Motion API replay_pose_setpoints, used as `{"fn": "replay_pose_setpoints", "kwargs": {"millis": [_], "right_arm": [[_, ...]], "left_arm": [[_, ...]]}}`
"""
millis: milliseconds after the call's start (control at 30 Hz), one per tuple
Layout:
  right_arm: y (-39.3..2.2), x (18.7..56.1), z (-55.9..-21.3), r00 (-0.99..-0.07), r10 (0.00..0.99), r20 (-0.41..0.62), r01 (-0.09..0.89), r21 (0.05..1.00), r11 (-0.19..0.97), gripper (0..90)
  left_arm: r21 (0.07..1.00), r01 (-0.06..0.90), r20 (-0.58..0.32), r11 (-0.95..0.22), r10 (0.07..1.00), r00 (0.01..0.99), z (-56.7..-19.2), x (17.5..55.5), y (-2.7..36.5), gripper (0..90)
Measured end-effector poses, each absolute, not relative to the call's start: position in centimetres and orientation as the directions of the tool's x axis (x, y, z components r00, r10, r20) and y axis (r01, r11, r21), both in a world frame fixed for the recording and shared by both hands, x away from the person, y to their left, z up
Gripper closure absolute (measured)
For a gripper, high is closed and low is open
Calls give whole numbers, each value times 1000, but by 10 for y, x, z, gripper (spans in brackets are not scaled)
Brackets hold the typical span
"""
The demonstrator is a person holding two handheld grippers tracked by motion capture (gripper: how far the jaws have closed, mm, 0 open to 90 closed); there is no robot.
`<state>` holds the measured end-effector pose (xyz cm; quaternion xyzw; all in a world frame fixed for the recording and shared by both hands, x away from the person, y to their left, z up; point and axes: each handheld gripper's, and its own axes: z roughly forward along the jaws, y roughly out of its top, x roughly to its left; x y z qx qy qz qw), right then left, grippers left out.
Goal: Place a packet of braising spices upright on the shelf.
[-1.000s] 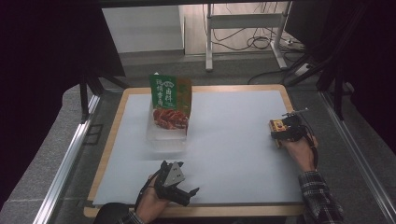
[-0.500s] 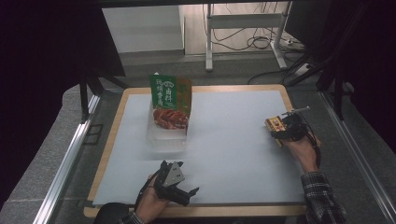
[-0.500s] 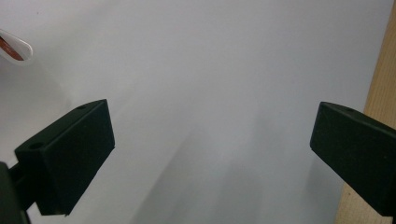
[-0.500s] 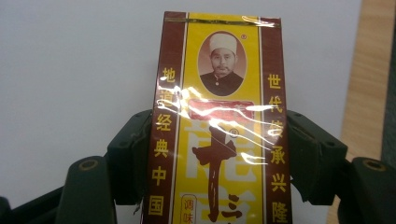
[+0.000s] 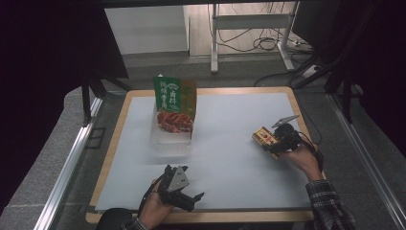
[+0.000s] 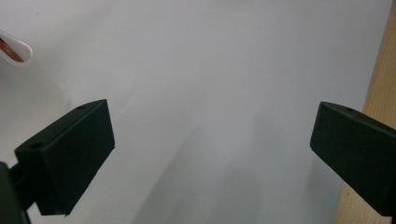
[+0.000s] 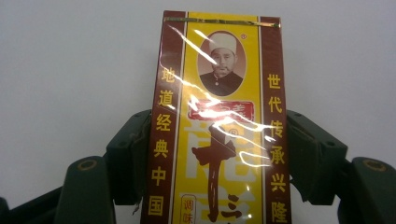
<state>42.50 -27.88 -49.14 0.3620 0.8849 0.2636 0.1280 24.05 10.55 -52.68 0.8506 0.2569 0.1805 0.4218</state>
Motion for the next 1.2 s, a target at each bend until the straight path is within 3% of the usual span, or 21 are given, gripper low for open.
{"fn": "replay_pose_setpoints", "kwargs": {"millis": [200, 567, 1200], "right_arm": [[-281, 428, -501, -710, 703, -34, 586, 526, 617, 300], [-278, 433, -491, -673, 740, -9, 628, 522, 577, 194], [-243, 466, -491, -712, 701, -50, 654, 317, 687, 231]], "left_arm": [[809, 284, 91, -514, 588, 804, -527, 241, 105, 0], [808, 282, 95, -518, 586, 805, -527, 241, 105, 0], [804, 279, 103, -525, 585, 804, -528, 241, 104, 0]]}}
